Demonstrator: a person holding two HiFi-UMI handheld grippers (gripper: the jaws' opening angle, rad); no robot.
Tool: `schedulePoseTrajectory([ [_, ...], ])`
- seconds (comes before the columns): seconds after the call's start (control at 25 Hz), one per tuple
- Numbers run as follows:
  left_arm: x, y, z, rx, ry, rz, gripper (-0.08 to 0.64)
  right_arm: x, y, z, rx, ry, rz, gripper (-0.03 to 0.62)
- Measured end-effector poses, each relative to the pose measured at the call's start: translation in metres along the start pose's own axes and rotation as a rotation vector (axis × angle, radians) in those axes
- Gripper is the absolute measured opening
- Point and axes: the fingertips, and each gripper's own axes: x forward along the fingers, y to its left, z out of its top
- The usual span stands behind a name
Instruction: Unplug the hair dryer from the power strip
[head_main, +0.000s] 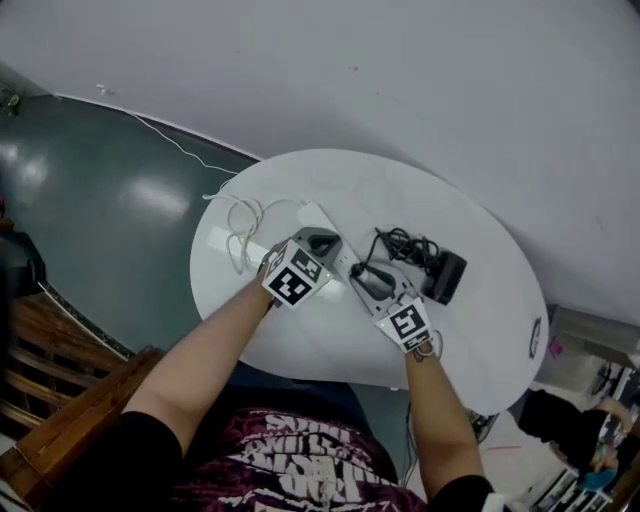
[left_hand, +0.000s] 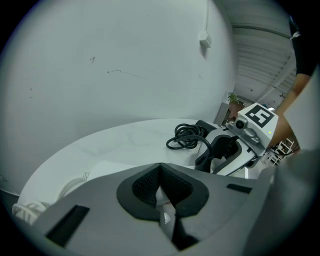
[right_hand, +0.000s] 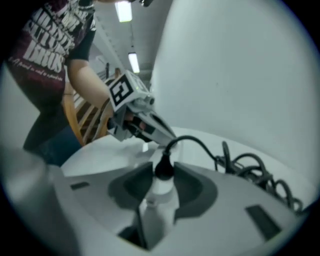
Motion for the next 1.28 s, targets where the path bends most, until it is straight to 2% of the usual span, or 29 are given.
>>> schedulePoseTrajectory([
  [0.08, 0.000, 0.001, 0.001, 0.002, 0.005, -0.006, 0.023, -0.003, 0.003, 0.011, 0.007, -0.008, -0.017, 0.160],
  [0.2, -0.004, -0.005, 0.002, -0.007, 0.011, -0.007, 0.023, -0.019, 0.005, 0.029, 0.138, -0.091, -0.043, 0.175],
  [0.28, -0.005, -0.005, 0.002, 0.004, 0.015, -0.017, 0.023, -0.020, -0.005, 0.029, 0.220, -0.117, -0.118, 0.175],
  [0.36, -0.007, -0.003, 0.002, 0.015, 0.018, -0.029, 0.023, -0.013, -0.015, 0.029, 0.257, -0.134, -0.192, 0.172],
  [0.48, -0.008, -0.004, 0.002, 0.025, 0.020, -0.040, 0.023, -0.005, -0.015, 0.033, 0.210, -0.152, -0.263, 0.098],
  [0.6, -0.008, -0.006, 0.004, 0.041, 0.017, -0.048, 0.023, -0.003, -0.012, 0.031, 0.149, -0.150, -0.327, 0.088],
  [0.68, -0.008, -0.006, 0.005, 0.047, 0.016, -0.054, 0.023, -0.001, -0.010, 0.028, 0.103, -0.145, -0.335, 0.103],
  [0.84, -0.009, -0.006, 0.004, 0.050, 0.015, -0.061, 0.023, 0.005, -0.006, 0.018, 0.069, -0.122, -0.280, 0.116],
  [0.92, -0.008, -0.007, 0.004, 0.053, 0.012, -0.066, 0.023, 0.008, -0.005, 0.013, 0.088, -0.104, -0.250, 0.147],
  [1.0, -0.008, -0.006, 0.004, 0.054, 0.013, -0.070, 0.023, 0.009, -0.005, 0.012, 0.096, -0.106, -0.243, 0.147],
  [1.16, -0.005, -0.008, 0.002, 0.053, 0.028, -0.094, 0.023, 0.007, -0.007, 0.011, 0.153, -0.101, -0.261, 0.149],
  [1.28, -0.013, -0.004, 0.000, 0.068, 0.015, -0.098, 0.023, -0.006, 0.000, 0.015, 0.203, -0.089, -0.307, 0.161],
])
